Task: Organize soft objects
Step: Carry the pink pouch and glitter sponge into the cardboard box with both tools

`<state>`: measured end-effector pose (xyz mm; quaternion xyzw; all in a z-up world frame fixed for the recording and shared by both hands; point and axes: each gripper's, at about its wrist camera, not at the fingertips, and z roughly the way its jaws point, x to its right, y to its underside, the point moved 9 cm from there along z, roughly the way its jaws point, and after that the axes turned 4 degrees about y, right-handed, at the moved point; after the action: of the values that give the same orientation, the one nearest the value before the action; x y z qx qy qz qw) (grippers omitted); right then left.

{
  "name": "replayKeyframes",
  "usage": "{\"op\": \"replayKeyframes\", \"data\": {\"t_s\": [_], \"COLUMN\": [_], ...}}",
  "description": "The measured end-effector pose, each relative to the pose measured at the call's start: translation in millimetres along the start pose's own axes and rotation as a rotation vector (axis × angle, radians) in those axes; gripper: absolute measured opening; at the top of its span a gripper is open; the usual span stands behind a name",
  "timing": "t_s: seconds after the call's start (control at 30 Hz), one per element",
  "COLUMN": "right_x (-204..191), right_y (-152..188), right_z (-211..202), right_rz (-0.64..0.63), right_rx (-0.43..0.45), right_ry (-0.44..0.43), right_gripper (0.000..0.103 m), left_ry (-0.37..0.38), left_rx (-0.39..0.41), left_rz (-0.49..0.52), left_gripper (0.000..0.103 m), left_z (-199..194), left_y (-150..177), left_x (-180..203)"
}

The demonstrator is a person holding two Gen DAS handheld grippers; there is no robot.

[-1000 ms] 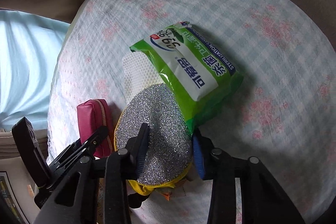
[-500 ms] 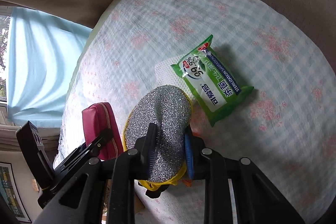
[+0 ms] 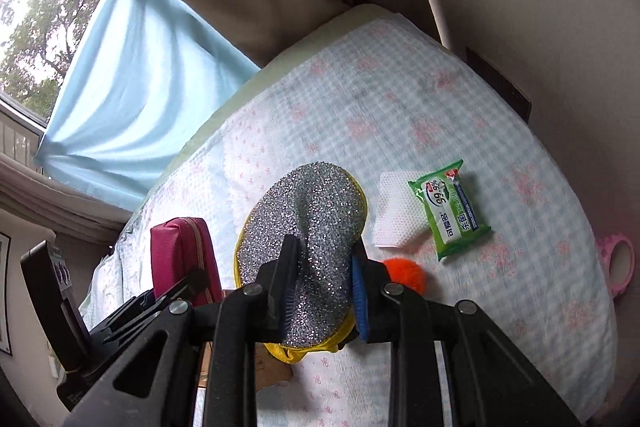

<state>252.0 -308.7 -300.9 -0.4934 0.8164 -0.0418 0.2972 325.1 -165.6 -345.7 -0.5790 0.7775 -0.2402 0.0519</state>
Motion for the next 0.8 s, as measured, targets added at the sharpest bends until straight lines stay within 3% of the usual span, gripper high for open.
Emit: {"op": "replayKeyframes", "data": {"t_s": [0.33,0.6,0.8], "right_x": [-101.8,-180.7,-226.1], "right_y": [16.8,72.0,117.7], "right_z": [-62.5,-53.9,-20.1], "right_rz": [-0.289,-0.43,-0.432], "right_rx": [0.056,0.029,-0.02], "right_ry": [-0.032,-0.046,-0.013], "right_gripper": [0.023,0.023,0.023], "left_ry": [-0.064,-0.101,-0.103], "left_rx": [0.082,0.116,0.077], "left_rz": [-0.136,-0.213,-0.202], "left_gripper": [0.037,0.037,0.037], "left_z": [-108.3,-161.3,-170.7], "left_y": [26.4,70.6,97.6], "left_x": [-43.0,-118.3,-184.6]}}
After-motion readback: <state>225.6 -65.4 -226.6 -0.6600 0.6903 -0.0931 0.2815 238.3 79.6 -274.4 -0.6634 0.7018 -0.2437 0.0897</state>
